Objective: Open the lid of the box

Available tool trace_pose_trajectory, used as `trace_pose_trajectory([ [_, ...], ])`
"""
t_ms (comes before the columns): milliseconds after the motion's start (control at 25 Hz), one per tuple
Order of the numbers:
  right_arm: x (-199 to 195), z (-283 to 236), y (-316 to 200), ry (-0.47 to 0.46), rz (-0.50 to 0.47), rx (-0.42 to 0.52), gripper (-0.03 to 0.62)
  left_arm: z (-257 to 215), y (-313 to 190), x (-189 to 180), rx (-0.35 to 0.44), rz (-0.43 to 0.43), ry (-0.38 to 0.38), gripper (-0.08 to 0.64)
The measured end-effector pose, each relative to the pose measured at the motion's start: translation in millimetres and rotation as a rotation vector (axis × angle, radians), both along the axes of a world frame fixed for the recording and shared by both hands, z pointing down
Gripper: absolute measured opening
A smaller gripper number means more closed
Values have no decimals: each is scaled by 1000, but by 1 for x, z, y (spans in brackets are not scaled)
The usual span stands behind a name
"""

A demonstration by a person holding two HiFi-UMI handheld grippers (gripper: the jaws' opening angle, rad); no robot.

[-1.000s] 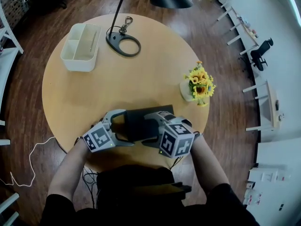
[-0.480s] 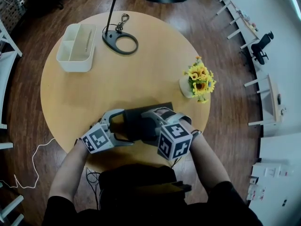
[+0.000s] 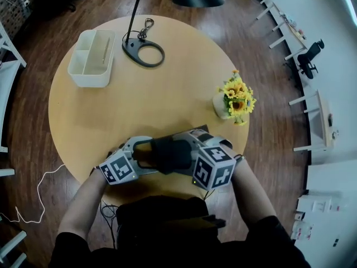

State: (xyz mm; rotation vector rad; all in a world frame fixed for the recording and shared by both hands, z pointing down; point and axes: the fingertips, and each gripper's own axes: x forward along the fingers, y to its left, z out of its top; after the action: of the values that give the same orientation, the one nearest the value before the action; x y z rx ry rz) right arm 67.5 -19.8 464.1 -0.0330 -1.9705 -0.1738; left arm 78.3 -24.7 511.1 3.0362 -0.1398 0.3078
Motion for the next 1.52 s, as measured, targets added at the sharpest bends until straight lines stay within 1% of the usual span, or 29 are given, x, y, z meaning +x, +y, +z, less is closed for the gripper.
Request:
trace_pose_trajectory([
  [40,9,7,5,20,6,-1,353,0,2,1,-2,7,-2,442],
  [80,18,13,8,36,18,-3,353,0,6,2,-6,14,-4,517],
  [120,25,17,9,45,31,-7,376,0,9,3,-8,17,-6,576],
  [160,29,20,9,48,43,-9,390,-1,13,5,-6,12,-6,604],
  [200,32,22,10,47,50,-7,390,-1,15,6,0,-5,1,615],
  [360,35,29,13,51,46,8,390,-9,7,15,24,-129,59,615],
  [440,32,30,14,36,45,0,390,-9,5,19,33,-160,68,615],
  [760,28,31,12,27,-10,24,390,-8,2,20,17,-169,61,612],
  [880,25,29,12,34,-44,39,390,-8,2,20,14,-173,60,607],
  [1000,26,30,13,52,-92,34,391,-8,2,20,6,-178,60,594],
  [1200,22,25,12,67,-114,33,391,-9,1,19,8,-176,61,591],
  [1360,21,26,12,73,-164,39,390,-8,0,19,5,-176,62,590],
  [1520,21,22,12,75,-165,41,391,-9,0,18,-2,-179,66,589],
])
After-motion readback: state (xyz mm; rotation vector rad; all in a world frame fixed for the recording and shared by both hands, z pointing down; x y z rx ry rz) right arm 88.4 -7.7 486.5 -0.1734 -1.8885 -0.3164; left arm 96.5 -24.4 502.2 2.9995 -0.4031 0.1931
